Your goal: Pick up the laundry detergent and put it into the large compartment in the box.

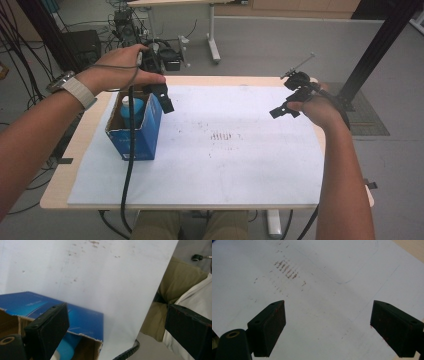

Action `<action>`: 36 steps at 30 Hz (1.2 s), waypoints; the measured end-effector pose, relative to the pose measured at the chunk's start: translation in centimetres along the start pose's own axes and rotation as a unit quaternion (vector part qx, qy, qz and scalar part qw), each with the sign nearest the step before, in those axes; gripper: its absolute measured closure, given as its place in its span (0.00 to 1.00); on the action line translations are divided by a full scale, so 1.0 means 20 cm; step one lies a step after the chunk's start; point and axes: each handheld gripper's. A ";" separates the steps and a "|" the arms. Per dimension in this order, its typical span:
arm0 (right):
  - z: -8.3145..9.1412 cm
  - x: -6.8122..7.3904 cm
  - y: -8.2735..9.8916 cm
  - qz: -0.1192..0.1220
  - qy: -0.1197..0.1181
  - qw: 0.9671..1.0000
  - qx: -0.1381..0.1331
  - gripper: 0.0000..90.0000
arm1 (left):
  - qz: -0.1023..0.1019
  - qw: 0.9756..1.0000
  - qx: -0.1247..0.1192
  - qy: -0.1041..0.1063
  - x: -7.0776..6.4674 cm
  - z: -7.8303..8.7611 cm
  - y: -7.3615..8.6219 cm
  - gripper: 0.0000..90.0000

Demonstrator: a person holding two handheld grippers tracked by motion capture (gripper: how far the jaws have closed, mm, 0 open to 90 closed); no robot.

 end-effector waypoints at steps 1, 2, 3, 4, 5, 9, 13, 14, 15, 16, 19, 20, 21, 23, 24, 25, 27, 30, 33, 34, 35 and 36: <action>0.00 0.00 0.00 0.000 0.000 1.000 0.000 0.14 | -0.006 1.000 0.000 0.002 -0.01 -0.01 -0.01 0.07; 0.00 0.00 0.00 -0.001 0.000 1.000 0.000 0.14 | -0.011 1.000 -0.002 0.001 -0.03 -0.01 -0.01 0.07; 0.00 0.00 0.00 -0.002 0.000 1.000 0.000 0.14 | -0.019 1.000 0.000 0.001 -0.05 -0.01 -0.02 0.07; 0.00 0.00 0.00 -0.002 0.000 1.000 0.000 0.14 | -0.029 1.000 0.000 -0.001 -0.07 -0.02 -0.03 0.07; 0.00 0.00 0.01 -0.003 0.000 1.000 -0.001 0.14 | -0.031 1.000 -0.002 -0.001 -0.08 -0.02 -0.03 0.07; -0.01 0.00 0.01 -0.003 0.001 1.000 0.002 0.14 | -0.049 0.999 0.000 0.005 -0.11 -0.04 -0.05 0.07; 0.00 0.01 0.02 -0.004 0.002 1.000 0.000 0.14 | -0.058 0.998 0.000 0.009 -0.13 -0.05 -0.05 0.07; 0.00 0.01 0.02 -0.003 0.002 1.000 0.000 0.14 | -0.058 0.998 -0.001 0.009 -0.13 -0.06 -0.05 0.07; 0.00 0.00 0.02 -0.003 0.002 1.000 0.000 0.14 | -0.061 0.998 -0.003 0.007 -0.14 -0.06 -0.05 0.07; -0.01 0.00 0.02 -0.003 0.002 1.000 0.000 0.14 | -0.064 0.998 -0.004 0.009 -0.15 -0.06 -0.05 0.07; 0.00 0.00 0.02 -0.003 0.001 1.000 -0.001 0.14 | -0.078 0.997 -0.006 0.011 -0.17 -0.07 -0.06 0.07; -0.01 0.00 0.02 -0.003 0.001 1.000 -0.002 0.14 | -0.080 0.997 -0.006 0.012 -0.18 -0.07 -0.06 0.07; -0.01 0.00 0.02 -0.003 0.002 1.000 -0.002 0.14 | -0.084 0.996 -0.005 0.012 -0.20 -0.08 -0.06 0.07; -0.01 0.00 0.02 -0.003 0.001 1.000 -0.002 0.14 | -0.096 0.995 -0.002 0.014 -0.23 -0.09 -0.08 0.07; -0.01 0.00 0.02 -0.003 0.001 1.000 -0.002 0.14 | -0.099 0.995 -0.002 0.015 -0.24 -0.09 -0.08 0.07; -0.01 0.00 0.02 -0.004 0.002 1.000 -0.002 0.14 | -0.103 0.995 -0.002 0.016 -0.25 -0.09 -0.09 0.07; -0.02 0.00 0.03 -0.005 0.001 1.000 -0.002 0.14 | -0.108 0.994 -0.004 0.017 -0.26 -0.10 -0.09 0.07; -0.02 0.00 0.03 -0.004 0.000 1.000 -0.003 0.14 | -0.110 0.994 -0.004 0.018 -0.27 -0.12 -0.09 0.07; -0.03 0.00 0.04 -0.006 0.000 1.000 -0.004 0.14 | -0.114 0.993 -0.001 0.018 -0.29 -0.14 -0.09 0.07; -0.03 0.00 0.04 -0.005 0.000 1.000 -0.005 0.14 | -0.115 0.993 -0.002 0.017 -0.30 -0.15 -0.09 0.07; -0.03 0.00 0.04 -0.006 -0.001 1.000 -0.005 0.14 | -0.116 0.993 -0.003 0.017 -0.30 -0.15 -0.09 0.07; -0.04 -0.01 0.04 -0.007 -0.001 1.000 -0.004 0.14 | -0.116 0.993 -0.005 0.019 -0.30 -0.16 -0.09 0.07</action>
Point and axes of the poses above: each handheld gripper's, and its own axes: z roughly backward along the jaws, y roughly out of its underside, x roughly to its left, and after that the axes turned 13 degrees about -y, right-handed
